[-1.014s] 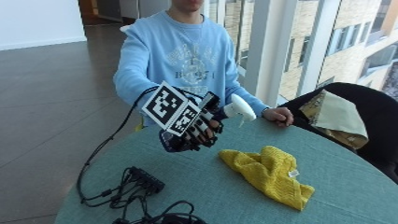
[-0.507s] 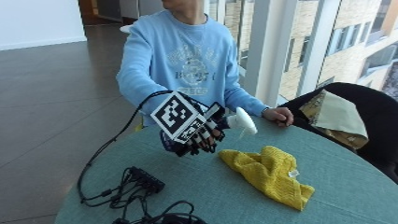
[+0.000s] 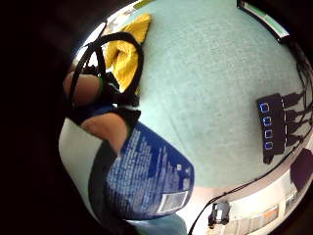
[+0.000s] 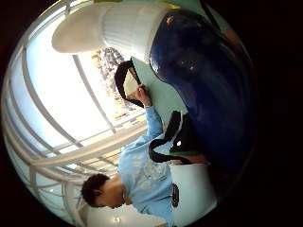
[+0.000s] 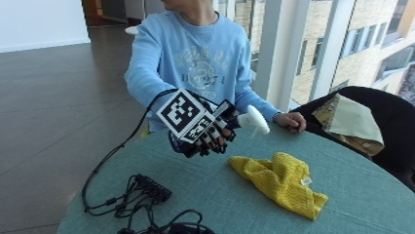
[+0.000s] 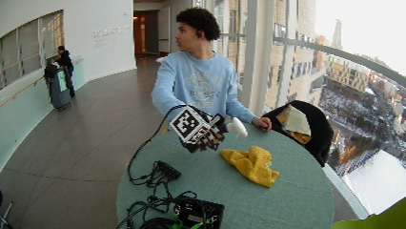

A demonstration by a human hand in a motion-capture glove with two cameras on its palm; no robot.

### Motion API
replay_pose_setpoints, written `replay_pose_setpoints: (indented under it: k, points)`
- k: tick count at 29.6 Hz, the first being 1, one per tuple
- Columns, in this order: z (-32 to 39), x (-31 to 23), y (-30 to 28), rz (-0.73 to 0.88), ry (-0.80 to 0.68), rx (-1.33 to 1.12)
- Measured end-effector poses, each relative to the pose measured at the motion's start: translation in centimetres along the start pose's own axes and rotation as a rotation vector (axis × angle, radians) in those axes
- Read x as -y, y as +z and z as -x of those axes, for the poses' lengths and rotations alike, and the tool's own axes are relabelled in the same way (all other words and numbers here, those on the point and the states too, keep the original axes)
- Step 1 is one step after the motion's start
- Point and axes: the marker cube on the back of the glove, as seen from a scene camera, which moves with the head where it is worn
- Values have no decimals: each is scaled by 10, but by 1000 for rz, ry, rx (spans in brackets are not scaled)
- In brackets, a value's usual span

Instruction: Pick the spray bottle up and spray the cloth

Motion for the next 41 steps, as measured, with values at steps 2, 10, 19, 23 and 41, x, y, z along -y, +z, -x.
replay_pose_setpoints:
  k: [2, 10, 19, 23, 41]
  points:
    - [0, -2, -1, -1, -4, 5]
    - [-2, -4, 1, 18, -6, 13]
    - [2, 6, 1, 37, 4, 6]
    - [2, 8, 5, 52, 9, 2]
    - [60, 8, 32, -121, -222, 106]
